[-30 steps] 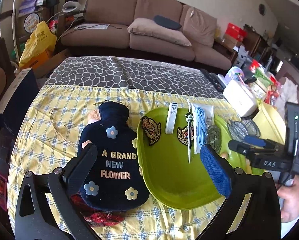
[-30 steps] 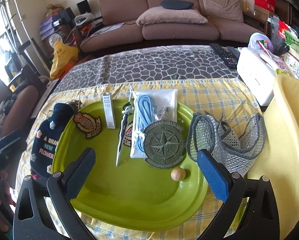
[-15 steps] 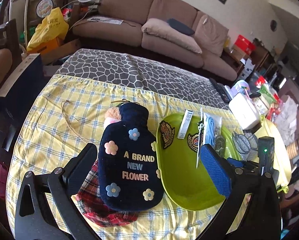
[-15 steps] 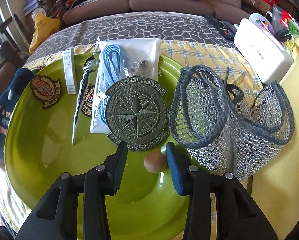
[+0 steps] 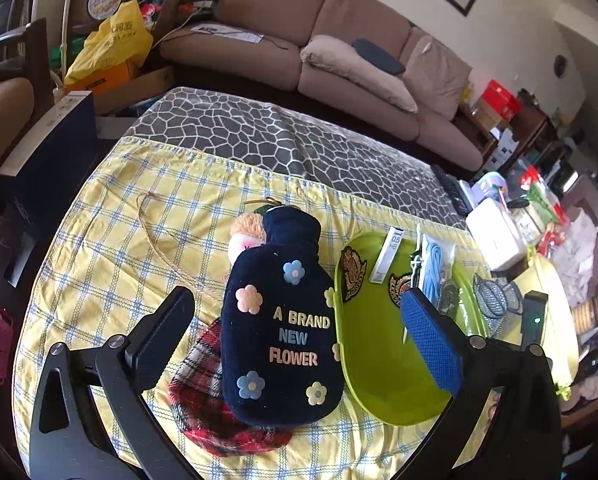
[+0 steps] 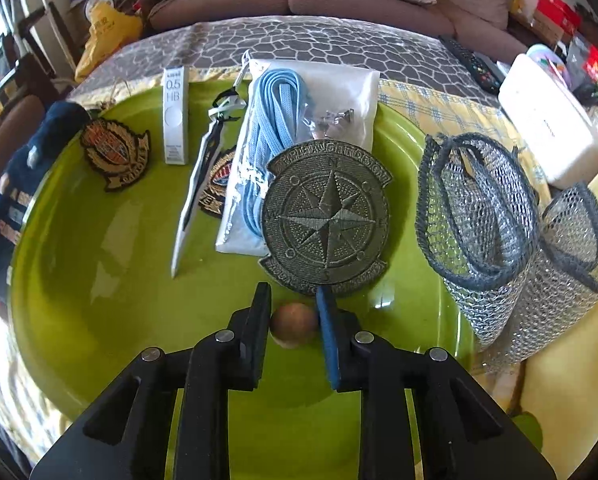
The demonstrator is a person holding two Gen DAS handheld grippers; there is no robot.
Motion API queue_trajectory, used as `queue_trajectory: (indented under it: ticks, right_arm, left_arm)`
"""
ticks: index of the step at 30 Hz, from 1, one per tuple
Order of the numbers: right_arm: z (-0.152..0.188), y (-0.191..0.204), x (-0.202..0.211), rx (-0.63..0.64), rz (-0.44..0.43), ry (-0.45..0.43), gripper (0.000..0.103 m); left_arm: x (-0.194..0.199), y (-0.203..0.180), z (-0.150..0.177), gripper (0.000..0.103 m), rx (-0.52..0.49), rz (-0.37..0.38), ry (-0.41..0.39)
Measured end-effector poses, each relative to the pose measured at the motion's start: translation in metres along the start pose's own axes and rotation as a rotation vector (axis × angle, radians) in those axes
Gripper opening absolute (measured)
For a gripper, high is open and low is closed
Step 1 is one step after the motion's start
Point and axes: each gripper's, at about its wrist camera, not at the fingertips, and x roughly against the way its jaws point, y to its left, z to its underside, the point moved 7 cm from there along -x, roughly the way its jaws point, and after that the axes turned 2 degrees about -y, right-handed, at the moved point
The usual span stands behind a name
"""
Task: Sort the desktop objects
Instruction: 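Reach the right tool down around the wooden ball on the green tray, then grasp the navy hot water bottle with the left tool and set it beside the snowman doll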
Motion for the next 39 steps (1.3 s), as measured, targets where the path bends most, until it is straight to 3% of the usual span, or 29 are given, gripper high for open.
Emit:
queue_trajectory:
  ticks: [3,7,12,18,26,32,35,37,39]
  right_arm:
    - [-0.007,-0.005,0.014,-0.098,-0.120,-0.042,0.023]
    - [-0.017,-0.006,0.036,-0.147,-0.201,-0.101,0.023]
    - [-0.029,0.007,0.056,-0.127,-0.218,-0.145,0.023]
    - [-0.036,0.030,0.074,-0.079,-0.252,-0.179,0.023]
    - [-0.035,0.047,0.074,-0.043,-0.272,-0.169,0.023]
    - [-0.034,0.045,0.073,-0.048,-0.274,-0.171,0.023]
    - [-0.034,0.044,0.074,-0.050,-0.276,-0.172,0.023]
    - [-0.034,0.044,0.074,-0.049,-0.273,-0.171,0.023]
    - [-0.034,0.044,0.074,-0.049,-0.274,-0.171,0.023]
  left_arm:
    - [-0.002,-0.009,0.001,0.103,-0.018,0.010,0.002]
    - [-0.006,-0.017,0.005,0.103,-0.044,0.010,0.015]
    - [-0.005,-0.003,0.000,0.103,-0.036,-0.034,0.006]
    - [-0.008,0.050,-0.005,0.103,0.090,-0.103,0.021]
    - [-0.042,0.073,0.018,0.103,0.208,-0.050,0.152]
    - [-0.047,0.062,0.021,0.102,0.189,-0.046,0.161]
    - [-0.051,0.059,0.025,0.091,0.189,-0.032,0.183]
    - [-0.057,0.057,0.030,0.067,0.190,-0.020,0.215]
    - [-0.062,0.054,0.035,0.055,0.187,-0.010,0.243]
